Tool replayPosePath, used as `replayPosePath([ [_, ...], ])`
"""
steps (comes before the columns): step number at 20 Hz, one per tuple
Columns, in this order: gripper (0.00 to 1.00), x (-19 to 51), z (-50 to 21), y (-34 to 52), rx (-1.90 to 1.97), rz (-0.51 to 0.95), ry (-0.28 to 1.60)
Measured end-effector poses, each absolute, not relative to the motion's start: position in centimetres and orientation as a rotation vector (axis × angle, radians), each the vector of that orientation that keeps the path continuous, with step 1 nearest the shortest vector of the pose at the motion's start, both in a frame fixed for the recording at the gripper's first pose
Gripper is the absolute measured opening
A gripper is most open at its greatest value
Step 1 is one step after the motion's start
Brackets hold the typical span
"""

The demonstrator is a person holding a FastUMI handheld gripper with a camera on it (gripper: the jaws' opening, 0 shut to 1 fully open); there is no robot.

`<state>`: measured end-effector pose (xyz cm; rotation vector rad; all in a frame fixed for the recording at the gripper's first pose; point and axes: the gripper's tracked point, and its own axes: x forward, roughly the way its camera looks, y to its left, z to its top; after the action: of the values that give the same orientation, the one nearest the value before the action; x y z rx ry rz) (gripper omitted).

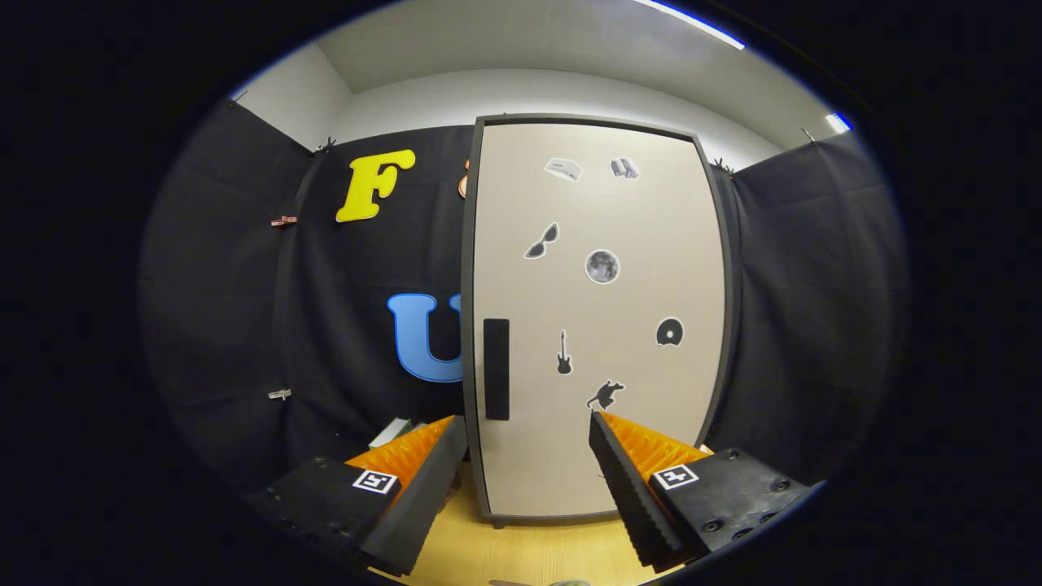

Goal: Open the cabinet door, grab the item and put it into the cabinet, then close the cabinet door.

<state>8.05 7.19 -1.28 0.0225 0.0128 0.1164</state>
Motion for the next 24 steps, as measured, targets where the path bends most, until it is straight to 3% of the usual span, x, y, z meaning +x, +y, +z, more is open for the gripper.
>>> replayPosePath([
  [20,0.96,21.5,-3.0,11.3,0.009,0.141,-0.009],
  [22,0.82,22.3,-3.6,11.5,0.025,0.145,0.005],
  [24,0.8,22.9,-3.9,11.6,0.027,0.146,0.014],
])
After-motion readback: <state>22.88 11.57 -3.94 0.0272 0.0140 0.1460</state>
